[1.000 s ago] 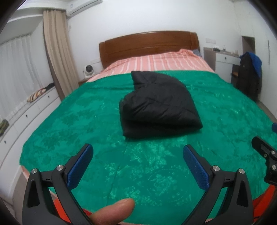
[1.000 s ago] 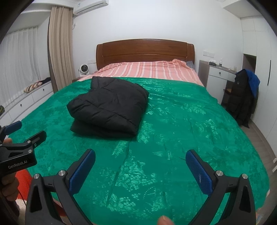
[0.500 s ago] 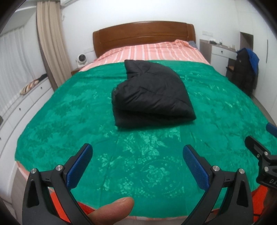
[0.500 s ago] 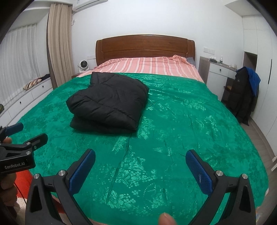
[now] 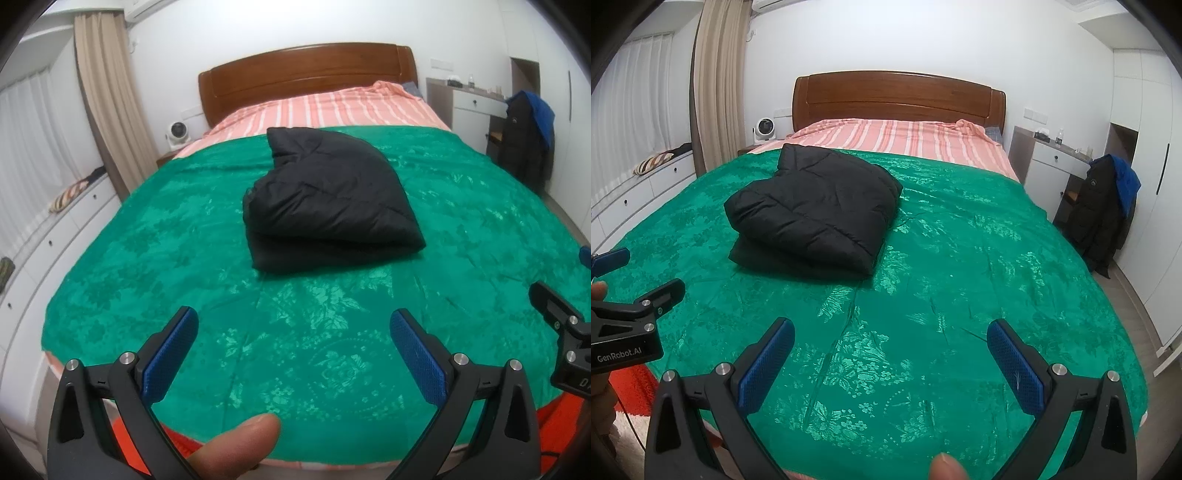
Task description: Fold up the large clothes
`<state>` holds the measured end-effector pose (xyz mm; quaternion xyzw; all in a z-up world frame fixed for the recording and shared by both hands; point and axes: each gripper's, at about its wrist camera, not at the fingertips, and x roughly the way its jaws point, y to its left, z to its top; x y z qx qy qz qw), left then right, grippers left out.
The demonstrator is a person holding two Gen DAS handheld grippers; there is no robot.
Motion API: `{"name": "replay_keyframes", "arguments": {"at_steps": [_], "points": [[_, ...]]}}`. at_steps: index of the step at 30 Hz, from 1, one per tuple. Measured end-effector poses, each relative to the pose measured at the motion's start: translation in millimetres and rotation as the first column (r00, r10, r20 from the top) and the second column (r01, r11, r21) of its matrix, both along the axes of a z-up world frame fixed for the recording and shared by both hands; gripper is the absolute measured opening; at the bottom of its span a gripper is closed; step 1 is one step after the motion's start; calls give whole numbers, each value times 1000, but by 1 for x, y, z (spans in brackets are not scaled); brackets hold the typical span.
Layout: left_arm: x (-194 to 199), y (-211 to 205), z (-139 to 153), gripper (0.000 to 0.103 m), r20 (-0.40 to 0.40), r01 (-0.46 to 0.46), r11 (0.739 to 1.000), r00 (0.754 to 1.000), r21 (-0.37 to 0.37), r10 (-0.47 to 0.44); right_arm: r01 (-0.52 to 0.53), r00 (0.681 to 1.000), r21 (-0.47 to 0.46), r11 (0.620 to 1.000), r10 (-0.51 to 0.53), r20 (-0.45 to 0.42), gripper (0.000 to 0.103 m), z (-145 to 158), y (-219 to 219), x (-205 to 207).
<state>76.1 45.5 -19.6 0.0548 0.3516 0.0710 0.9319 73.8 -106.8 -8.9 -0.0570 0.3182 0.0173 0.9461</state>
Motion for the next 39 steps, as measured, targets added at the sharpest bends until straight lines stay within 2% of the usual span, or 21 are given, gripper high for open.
{"name": "replay_keyframes", "arguments": {"at_steps": [13,23,39], "points": [[0,-2,-5,103,-13,1,1000,1000,5,-1,-9,1000,-12,1000,9,-14,103,-2,3,-1],[-3,-2,-1,103,6,-14,999,1000,36,14,-40,999,39,998,41,-1,103,7,4,-5],[-5,-1,-2,103,7,-22,997,1000,79,21,-56,998,32,998,57,-5,103,10,12,-6]]}}
